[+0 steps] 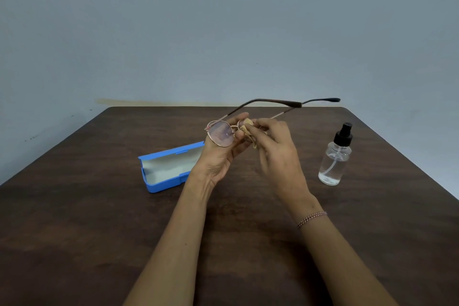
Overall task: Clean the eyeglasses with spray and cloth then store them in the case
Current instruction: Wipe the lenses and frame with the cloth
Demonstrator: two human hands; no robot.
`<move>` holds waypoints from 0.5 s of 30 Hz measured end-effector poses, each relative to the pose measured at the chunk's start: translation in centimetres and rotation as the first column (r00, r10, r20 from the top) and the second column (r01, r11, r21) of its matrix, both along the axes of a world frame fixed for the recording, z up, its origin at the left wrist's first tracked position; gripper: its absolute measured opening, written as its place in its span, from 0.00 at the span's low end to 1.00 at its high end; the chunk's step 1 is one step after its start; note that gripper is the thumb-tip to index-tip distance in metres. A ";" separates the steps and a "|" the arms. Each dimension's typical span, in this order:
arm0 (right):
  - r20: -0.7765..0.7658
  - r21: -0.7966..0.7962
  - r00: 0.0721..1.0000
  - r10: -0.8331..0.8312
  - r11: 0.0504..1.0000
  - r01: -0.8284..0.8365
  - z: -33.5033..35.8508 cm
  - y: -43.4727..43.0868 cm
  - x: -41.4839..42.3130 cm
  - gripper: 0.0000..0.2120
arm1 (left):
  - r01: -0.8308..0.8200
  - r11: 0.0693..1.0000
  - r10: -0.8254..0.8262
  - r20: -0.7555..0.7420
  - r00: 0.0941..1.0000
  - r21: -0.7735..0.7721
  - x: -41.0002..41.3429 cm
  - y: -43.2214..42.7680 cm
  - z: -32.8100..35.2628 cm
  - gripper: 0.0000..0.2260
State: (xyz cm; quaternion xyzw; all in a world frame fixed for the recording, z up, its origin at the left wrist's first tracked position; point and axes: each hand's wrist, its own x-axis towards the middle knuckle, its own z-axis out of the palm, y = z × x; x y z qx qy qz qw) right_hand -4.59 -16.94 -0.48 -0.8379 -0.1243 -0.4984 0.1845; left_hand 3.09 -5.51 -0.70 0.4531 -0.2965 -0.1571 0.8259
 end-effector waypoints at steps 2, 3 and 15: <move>0.000 -0.011 1.000 0.019 1.000 -0.019 -0.1 -0.1 0.0 0.15 | 0.001 0.998 -0.003 -0.021 1.000 -0.059 0.2 0.2 0.1 0.28; -0.005 -0.017 1.000 0.004 1.000 -0.004 -0.2 -0.1 0.1 0.15 | 0.003 0.996 -0.005 -0.030 1.000 -0.085 0.3 0.3 0.2 0.30; -0.012 -0.065 0.997 -0.072 0.995 0.071 -0.2 -0.5 0.0 0.19 | -0.033 0.983 0.017 -0.087 0.996 -0.183 0.2 -0.1 0.0 0.31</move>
